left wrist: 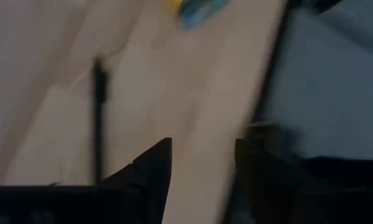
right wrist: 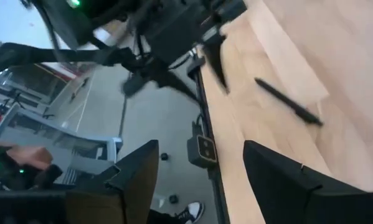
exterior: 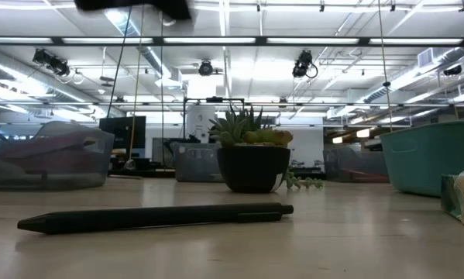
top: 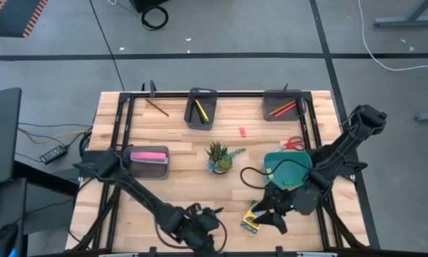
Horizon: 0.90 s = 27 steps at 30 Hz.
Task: Sort crayons/erasers/pens/pencils in bins
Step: Put the black pen into the left black bin
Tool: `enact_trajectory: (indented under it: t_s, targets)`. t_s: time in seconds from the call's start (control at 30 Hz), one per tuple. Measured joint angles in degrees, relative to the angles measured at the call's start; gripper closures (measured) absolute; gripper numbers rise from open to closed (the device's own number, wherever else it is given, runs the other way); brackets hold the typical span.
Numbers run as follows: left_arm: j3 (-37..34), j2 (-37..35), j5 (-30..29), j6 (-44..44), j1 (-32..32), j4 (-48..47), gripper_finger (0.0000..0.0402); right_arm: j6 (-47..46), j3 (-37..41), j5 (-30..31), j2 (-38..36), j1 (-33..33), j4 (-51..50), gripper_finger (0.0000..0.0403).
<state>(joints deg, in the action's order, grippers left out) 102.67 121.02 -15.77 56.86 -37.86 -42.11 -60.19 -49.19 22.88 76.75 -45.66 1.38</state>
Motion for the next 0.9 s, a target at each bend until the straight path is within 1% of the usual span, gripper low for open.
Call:
enact_trajectory:
  t_s: [0.1,0.17,0.37,0.53,0.6,0.73,0.9]
  targets:
    - [0.0,1.7,0.0,-1.8,0.8,-5.3,0.0228,-2.4,0.0,0.0,2.0,0.0,0.4,0.0164]
    - [0.0,1.9,0.0,-3.4,1.7,-7.1,0.0228,-3.8,0.0,-0.1,3.2,0.0,1.0,0.0164]
    - [0.0,1.3,0.7,-13.1,4.5,-3.8,0.0222,-4.5,0.0,0.9,5.5,0.0,3.4,0.0164]
    - [0.0,4.5,-0.1,-18.0,7.1,-2.8,0.0222,-4.1,0.0,1.4,6.0,-0.8,3.5,0.0164]
    - [0.0,5.8,-0.1,-19.8,7.7,-0.3,0.0218,-3.3,0.0,1.4,5.7,-2.0,3.3,0.0164]
    - [0.0,7.7,0.2,-19.8,8.2,0.9,0.0207,-3.2,0.0,1.5,4.9,-4.9,3.0,0.0164]
    - [0.1,8.9,0.6,-19.3,9.7,1.0,0.0203,-4.9,0.0,4.5,4.8,-8.4,3.4,0.0164]
